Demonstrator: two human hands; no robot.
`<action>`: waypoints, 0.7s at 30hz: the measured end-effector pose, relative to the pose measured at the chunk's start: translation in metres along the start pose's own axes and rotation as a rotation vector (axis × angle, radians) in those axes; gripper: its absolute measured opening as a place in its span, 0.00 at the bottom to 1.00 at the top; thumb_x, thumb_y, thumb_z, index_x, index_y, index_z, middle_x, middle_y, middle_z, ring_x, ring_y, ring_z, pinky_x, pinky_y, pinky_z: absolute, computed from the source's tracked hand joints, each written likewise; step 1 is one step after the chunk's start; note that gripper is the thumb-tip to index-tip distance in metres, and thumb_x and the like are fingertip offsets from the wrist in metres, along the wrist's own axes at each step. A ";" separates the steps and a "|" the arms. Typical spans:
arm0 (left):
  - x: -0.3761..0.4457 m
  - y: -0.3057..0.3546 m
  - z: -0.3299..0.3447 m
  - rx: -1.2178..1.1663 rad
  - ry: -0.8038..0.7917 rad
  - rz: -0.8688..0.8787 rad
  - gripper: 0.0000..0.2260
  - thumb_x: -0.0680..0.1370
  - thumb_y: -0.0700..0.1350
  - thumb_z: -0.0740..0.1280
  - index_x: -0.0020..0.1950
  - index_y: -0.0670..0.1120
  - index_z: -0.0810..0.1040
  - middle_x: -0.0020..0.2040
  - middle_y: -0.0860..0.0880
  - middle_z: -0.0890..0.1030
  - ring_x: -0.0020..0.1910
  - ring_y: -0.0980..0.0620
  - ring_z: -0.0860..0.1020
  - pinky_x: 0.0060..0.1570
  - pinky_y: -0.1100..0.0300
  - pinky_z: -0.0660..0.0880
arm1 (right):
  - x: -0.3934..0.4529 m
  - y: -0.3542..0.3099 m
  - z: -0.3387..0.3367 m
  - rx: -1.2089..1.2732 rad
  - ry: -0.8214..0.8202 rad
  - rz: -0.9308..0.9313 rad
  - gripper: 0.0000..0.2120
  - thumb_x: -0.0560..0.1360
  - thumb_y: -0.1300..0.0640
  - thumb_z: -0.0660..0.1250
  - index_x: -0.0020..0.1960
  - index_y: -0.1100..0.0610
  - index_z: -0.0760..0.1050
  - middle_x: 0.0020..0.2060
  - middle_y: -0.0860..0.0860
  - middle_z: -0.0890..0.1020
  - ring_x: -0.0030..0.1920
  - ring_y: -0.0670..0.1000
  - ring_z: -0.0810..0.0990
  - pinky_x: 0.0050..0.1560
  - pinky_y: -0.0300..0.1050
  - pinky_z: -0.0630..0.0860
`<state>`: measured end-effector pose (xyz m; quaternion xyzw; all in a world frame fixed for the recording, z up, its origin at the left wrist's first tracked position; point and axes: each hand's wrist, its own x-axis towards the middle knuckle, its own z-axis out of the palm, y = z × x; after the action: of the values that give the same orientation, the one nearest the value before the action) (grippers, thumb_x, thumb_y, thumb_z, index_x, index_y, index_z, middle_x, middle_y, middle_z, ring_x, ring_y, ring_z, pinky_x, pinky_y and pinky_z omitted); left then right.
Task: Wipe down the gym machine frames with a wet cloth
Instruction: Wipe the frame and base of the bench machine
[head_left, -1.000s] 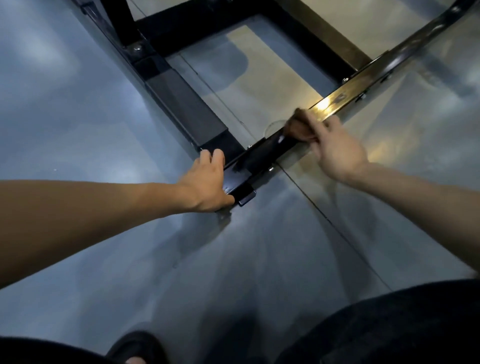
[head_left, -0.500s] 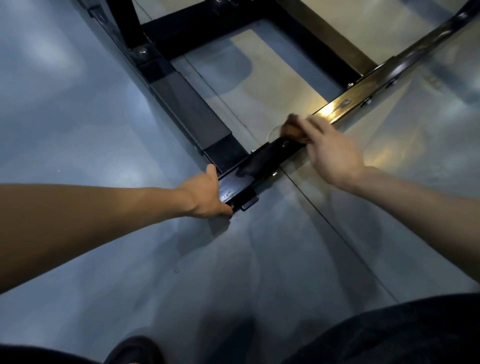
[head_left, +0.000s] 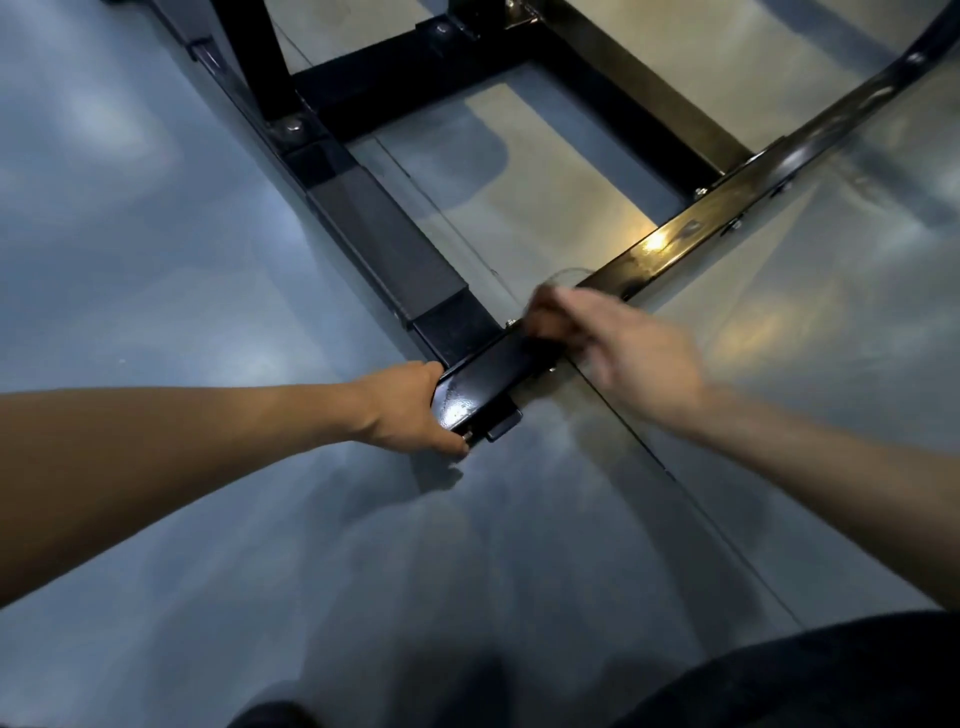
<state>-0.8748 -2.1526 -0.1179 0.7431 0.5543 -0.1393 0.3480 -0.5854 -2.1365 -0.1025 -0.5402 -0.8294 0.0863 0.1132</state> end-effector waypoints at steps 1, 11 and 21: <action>-0.001 -0.001 -0.004 0.012 -0.033 0.007 0.34 0.65 0.69 0.76 0.59 0.49 0.71 0.52 0.52 0.76 0.49 0.50 0.77 0.49 0.54 0.77 | 0.008 0.016 -0.009 -0.026 0.034 0.148 0.34 0.78 0.61 0.66 0.81 0.46 0.64 0.77 0.48 0.72 0.68 0.58 0.78 0.62 0.53 0.77; -0.002 -0.002 -0.017 -0.075 -0.088 0.209 0.24 0.66 0.58 0.81 0.57 0.54 0.77 0.50 0.55 0.81 0.47 0.54 0.80 0.51 0.60 0.78 | -0.023 -0.101 0.015 -0.070 -0.236 -0.248 0.36 0.79 0.54 0.66 0.84 0.50 0.56 0.75 0.49 0.68 0.50 0.59 0.83 0.38 0.53 0.77; -0.007 -0.010 -0.031 0.083 -0.149 0.169 0.30 0.68 0.63 0.79 0.63 0.52 0.73 0.54 0.57 0.77 0.51 0.53 0.76 0.51 0.62 0.71 | 0.011 -0.020 -0.017 -0.158 -0.056 0.320 0.29 0.83 0.51 0.61 0.81 0.55 0.56 0.69 0.59 0.65 0.43 0.66 0.82 0.38 0.55 0.75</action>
<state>-0.8920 -2.1356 -0.0947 0.7887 0.4558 -0.1873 0.3676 -0.6021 -2.1339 -0.0801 -0.6698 -0.7400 0.0529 0.0323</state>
